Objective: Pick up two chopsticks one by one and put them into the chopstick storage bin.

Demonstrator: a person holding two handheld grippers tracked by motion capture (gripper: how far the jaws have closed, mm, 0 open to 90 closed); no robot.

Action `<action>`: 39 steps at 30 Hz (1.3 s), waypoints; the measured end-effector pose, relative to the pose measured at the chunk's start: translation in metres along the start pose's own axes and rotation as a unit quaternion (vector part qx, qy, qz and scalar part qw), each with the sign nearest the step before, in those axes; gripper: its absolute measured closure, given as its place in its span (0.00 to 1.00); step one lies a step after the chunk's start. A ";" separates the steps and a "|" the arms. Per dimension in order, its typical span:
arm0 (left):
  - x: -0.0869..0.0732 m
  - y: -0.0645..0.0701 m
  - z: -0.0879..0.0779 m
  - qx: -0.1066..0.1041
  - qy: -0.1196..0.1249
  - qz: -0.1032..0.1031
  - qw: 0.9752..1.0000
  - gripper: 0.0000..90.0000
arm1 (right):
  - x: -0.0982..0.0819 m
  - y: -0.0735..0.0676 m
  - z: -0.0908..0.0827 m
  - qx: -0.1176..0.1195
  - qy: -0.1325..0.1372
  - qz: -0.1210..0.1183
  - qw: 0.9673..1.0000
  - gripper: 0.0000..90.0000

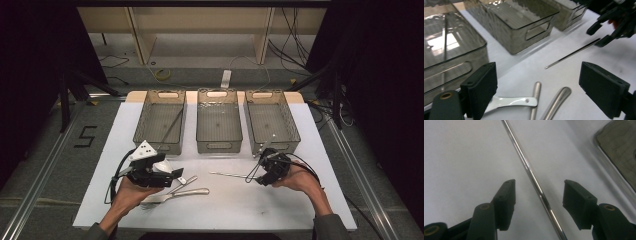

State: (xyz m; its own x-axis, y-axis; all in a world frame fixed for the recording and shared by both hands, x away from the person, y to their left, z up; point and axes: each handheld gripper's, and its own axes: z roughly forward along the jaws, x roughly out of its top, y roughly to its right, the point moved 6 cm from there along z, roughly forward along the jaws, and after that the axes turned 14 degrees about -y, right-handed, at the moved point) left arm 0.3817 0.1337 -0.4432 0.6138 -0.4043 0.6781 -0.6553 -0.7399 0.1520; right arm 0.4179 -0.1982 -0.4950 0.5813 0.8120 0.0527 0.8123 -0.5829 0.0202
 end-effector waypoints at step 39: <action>-0.015 0.009 0.002 -0.001 -0.001 0.011 1.000 0.17 | 0.009 -0.005 0.019 -0.010 -0.068 -0.043 0.997 0.85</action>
State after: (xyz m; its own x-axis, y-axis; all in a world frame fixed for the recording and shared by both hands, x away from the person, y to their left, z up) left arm 0.3673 0.1316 -0.4533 0.6006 -0.4211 0.6797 -0.6692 -0.7300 0.1390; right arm 0.4206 -0.1873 -0.5137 0.5120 0.8546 -0.0867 0.8589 -0.5107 0.0384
